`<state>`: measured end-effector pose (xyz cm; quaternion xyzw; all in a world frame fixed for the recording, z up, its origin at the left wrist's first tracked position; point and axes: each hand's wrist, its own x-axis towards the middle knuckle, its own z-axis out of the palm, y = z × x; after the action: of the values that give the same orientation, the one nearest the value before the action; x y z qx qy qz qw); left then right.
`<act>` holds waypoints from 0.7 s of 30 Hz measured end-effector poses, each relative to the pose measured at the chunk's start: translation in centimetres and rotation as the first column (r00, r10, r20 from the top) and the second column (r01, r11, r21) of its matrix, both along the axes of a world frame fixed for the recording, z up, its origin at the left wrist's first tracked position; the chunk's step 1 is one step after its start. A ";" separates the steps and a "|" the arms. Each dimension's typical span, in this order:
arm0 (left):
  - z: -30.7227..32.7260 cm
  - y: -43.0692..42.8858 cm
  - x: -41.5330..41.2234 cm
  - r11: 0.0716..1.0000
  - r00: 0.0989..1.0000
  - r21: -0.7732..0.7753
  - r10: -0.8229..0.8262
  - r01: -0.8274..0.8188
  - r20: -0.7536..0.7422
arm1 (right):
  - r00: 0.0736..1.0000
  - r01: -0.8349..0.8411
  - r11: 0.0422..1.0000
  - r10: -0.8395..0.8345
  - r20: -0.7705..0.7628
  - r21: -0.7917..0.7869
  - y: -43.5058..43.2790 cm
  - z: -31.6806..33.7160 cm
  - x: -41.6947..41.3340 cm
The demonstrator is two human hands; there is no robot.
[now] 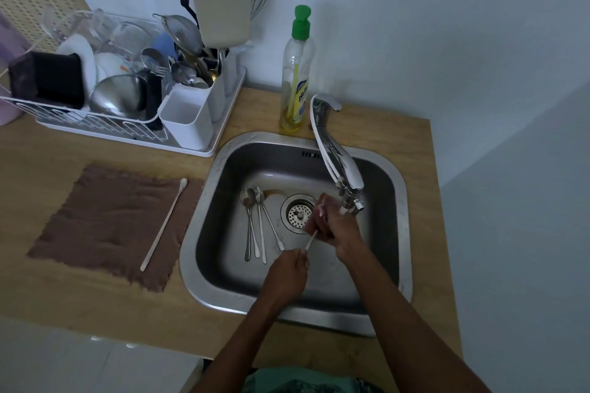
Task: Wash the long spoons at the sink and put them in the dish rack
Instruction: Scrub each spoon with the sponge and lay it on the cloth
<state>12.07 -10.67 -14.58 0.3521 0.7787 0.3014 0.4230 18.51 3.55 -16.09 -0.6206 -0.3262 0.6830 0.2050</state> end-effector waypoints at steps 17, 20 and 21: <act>-1.2 0.6 -2.2 0.942 0.966 -0.257 -0.170 0.218 0.196 | 0.945 -0.307 0.943 0.287 0.155 0.129 -0.7 -0.1 2.1; -0.9 3.0 -4.8 0.989 0.997 -0.146 -0.033 0.021 -0.076 | 0.890 -0.423 0.893 0.377 0.256 0.153 -0.8 -0.3 3.0; -0.6 4.3 -5.4 0.998 0.992 -0.051 0.038 -0.045 -0.116 | 0.876 -0.450 0.878 0.397 0.274 0.164 -0.7 -0.5 3.3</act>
<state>6.67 -6.36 -15.14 0.3411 0.8168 0.2682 0.3803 21.86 2.84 -16.55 -0.5820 -0.5507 0.5932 0.0781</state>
